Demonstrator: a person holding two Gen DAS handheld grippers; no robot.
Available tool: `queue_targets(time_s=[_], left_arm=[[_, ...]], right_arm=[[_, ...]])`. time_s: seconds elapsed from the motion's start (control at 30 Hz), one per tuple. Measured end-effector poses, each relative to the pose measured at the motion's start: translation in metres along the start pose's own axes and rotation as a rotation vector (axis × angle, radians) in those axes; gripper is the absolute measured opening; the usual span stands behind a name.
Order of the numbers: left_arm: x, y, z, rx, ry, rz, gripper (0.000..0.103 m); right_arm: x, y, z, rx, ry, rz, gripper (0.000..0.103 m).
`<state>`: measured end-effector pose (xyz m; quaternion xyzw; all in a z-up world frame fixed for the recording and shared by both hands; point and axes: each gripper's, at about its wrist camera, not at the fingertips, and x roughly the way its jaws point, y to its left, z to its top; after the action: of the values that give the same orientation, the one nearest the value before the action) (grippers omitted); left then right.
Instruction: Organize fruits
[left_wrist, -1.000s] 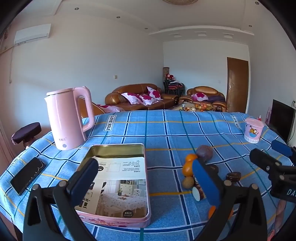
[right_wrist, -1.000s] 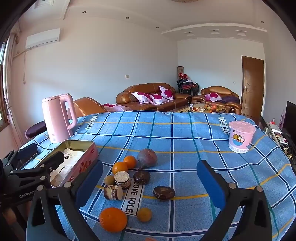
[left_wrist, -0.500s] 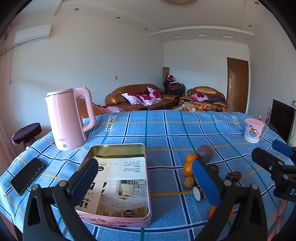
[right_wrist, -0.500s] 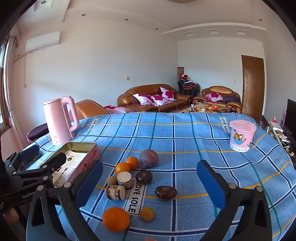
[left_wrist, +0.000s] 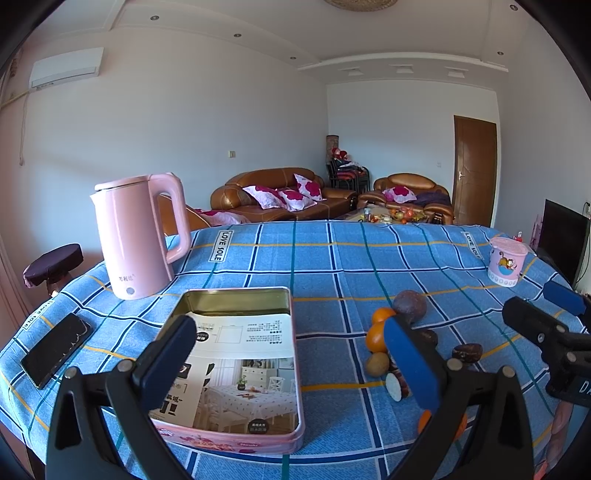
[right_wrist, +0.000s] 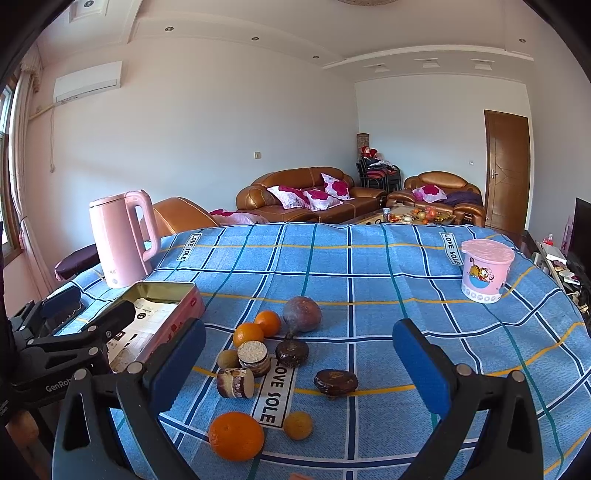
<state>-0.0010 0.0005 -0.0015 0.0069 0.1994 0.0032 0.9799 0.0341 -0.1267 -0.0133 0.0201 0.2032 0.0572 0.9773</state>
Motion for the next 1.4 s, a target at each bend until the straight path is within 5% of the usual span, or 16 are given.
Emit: queue_targets(time_s=[1.4], left_arm=[[-0.0013,0.0071,-0.0015,0.001,0.003,-0.002,0.103]], right_arm=[[-0.0007,0.0021,-0.0064,0.004,0.003,0.003,0.102]])
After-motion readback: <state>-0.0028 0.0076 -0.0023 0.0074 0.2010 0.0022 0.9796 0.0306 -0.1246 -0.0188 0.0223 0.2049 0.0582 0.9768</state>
